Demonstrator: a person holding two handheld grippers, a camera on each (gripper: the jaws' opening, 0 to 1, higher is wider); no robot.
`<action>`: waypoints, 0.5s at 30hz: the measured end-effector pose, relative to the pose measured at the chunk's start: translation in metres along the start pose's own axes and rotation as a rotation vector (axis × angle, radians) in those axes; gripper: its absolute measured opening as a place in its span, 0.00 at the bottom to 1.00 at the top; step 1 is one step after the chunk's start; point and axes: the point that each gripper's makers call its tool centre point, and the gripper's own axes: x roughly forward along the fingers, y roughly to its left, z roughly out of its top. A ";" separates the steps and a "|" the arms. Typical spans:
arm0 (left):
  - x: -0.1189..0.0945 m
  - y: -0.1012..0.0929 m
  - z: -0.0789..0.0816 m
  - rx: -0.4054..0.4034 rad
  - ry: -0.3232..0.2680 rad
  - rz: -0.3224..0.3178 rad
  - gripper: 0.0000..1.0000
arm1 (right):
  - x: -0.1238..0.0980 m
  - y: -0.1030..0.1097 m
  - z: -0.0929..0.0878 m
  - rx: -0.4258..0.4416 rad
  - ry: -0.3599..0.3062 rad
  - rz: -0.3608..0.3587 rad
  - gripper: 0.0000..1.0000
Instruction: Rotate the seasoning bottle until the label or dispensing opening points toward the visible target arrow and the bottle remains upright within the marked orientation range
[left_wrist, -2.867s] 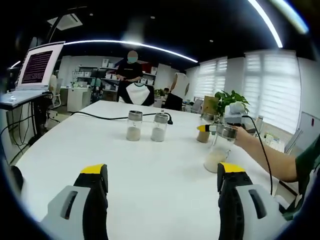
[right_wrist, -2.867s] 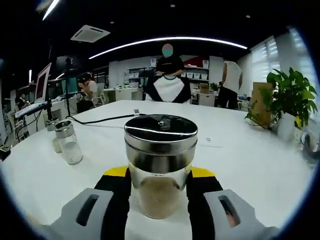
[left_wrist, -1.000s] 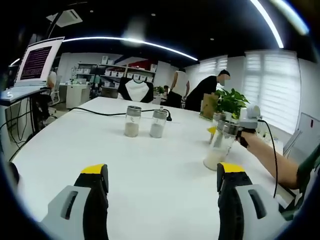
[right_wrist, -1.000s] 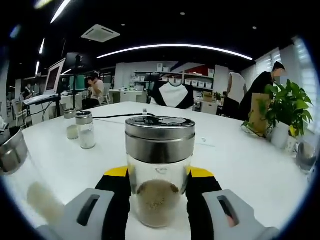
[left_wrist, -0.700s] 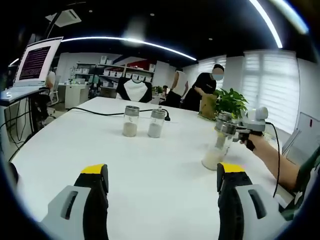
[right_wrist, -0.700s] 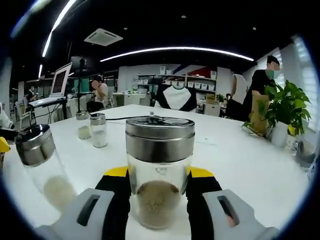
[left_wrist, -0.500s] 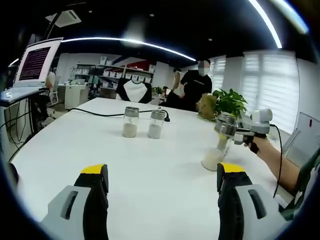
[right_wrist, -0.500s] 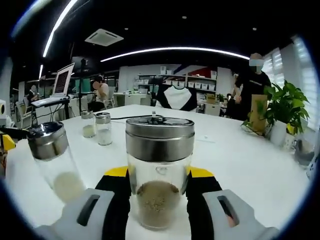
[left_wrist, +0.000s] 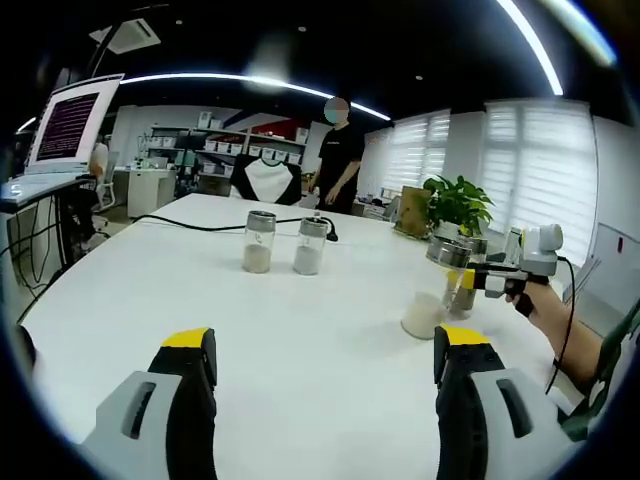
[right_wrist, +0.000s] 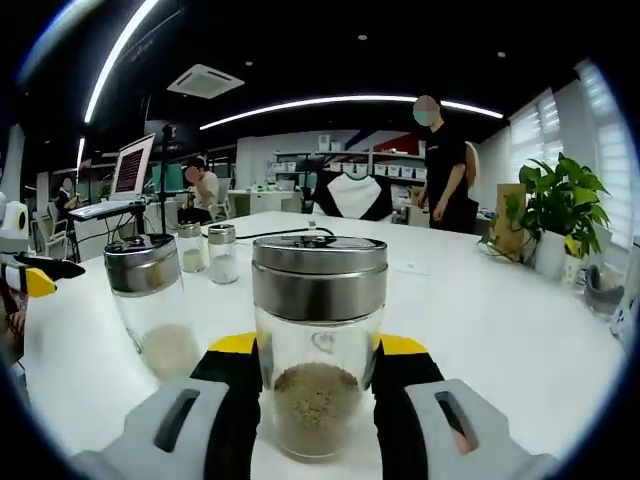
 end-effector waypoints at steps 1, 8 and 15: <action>0.000 0.000 0.000 0.000 0.000 0.000 0.95 | -0.001 0.000 -0.002 0.006 0.001 0.000 0.41; 0.001 0.000 0.000 0.003 0.003 0.002 0.95 | -0.004 0.000 -0.007 0.024 -0.001 -0.005 0.41; 0.002 -0.001 -0.002 0.002 0.008 0.000 0.95 | -0.010 0.001 -0.012 0.032 0.003 -0.007 0.41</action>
